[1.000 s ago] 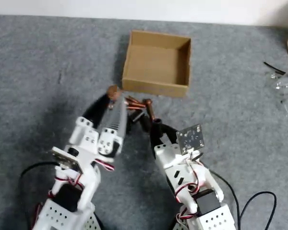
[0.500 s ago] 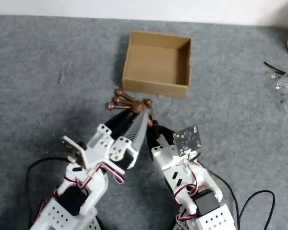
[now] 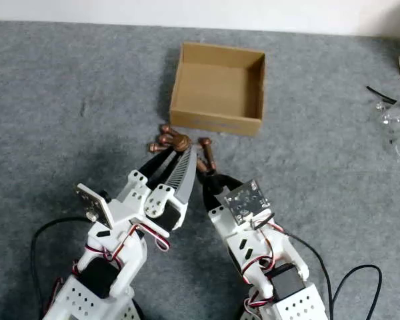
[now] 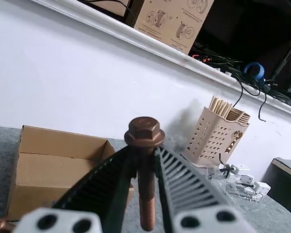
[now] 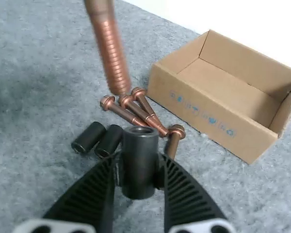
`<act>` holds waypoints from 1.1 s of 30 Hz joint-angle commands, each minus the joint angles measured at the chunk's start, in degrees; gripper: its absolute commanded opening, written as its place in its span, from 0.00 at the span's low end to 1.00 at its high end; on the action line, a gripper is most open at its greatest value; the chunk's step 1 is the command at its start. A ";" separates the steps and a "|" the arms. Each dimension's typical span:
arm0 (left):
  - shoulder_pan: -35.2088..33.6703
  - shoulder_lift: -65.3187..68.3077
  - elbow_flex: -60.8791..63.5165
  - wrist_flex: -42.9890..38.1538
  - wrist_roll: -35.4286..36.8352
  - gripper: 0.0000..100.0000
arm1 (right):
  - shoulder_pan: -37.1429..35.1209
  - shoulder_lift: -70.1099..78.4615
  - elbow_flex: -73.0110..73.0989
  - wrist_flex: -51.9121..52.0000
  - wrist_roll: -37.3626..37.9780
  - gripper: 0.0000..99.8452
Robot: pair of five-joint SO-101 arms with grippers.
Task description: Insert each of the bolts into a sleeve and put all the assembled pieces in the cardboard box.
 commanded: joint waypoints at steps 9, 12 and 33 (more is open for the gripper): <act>-1.36 -0.48 1.10 2.81 6.33 0.01 | -0.92 -1.01 8.84 -0.48 0.18 0.00; -1.45 -0.48 1.10 3.08 6.33 0.01 | -0.92 -1.01 8.84 -0.48 0.18 0.00; -1.54 -0.40 -1.45 5.01 6.33 0.01 | -0.92 -1.01 8.84 -0.40 0.18 0.00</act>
